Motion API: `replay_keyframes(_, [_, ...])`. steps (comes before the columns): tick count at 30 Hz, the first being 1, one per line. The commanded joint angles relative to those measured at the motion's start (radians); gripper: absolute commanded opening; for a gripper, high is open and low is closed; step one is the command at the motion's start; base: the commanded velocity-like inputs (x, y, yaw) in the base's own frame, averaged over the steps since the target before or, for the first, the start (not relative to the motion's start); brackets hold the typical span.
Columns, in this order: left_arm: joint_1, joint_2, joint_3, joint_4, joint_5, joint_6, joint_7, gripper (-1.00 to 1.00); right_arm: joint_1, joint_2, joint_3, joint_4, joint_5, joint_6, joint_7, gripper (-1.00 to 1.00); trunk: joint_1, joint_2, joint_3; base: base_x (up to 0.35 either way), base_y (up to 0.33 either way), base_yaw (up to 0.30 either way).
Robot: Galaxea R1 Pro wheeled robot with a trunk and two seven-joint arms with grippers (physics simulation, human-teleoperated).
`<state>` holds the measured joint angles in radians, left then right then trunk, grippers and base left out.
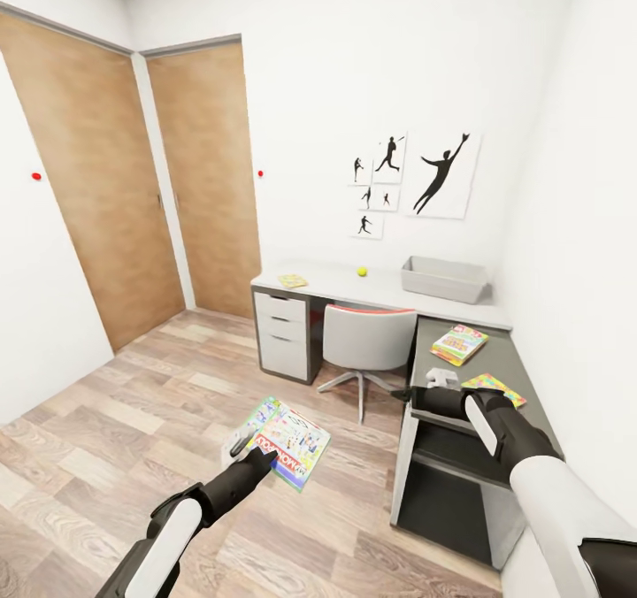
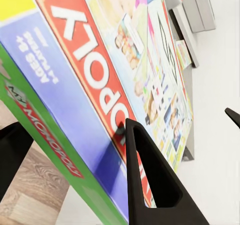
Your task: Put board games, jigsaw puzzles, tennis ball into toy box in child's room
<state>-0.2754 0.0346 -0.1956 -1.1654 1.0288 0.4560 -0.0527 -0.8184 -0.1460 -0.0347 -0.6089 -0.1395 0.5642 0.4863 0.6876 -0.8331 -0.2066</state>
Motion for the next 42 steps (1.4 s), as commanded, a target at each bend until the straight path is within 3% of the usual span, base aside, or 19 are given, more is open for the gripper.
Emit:
replay_keyframes(1, [-0.001, 0.001, -0.001, 0.000, 0.005, 0.003, -0.001, -1.00, -0.001, 0.000, -0.002, -0.001, -0.008, 0.008, 0.000, 1.00, 0.000, -0.001, -0.001, 0.000, 0.000, -0.251])
replay_keyframes(13, [-0.001, 0.001, -0.001, 0.000, 0.005, 0.003, -0.001, -1.00, 0.000, 0.000, -0.001, -0.003, -0.008, 0.007, -0.001, 1.00, 0.000, -0.001, 0.002, 0.000, 0.000, -0.225])
replay_keyframes(42, [-0.001, 0.002, -0.001, 0.000, 0.005, 0.002, -0.002, -1.00, 0.008, 0.000, 0.001, -0.029, -0.008, 0.007, 0.000, 1.00, 0.000, -0.001, 0.003, 0.021, 0.000, -0.051])
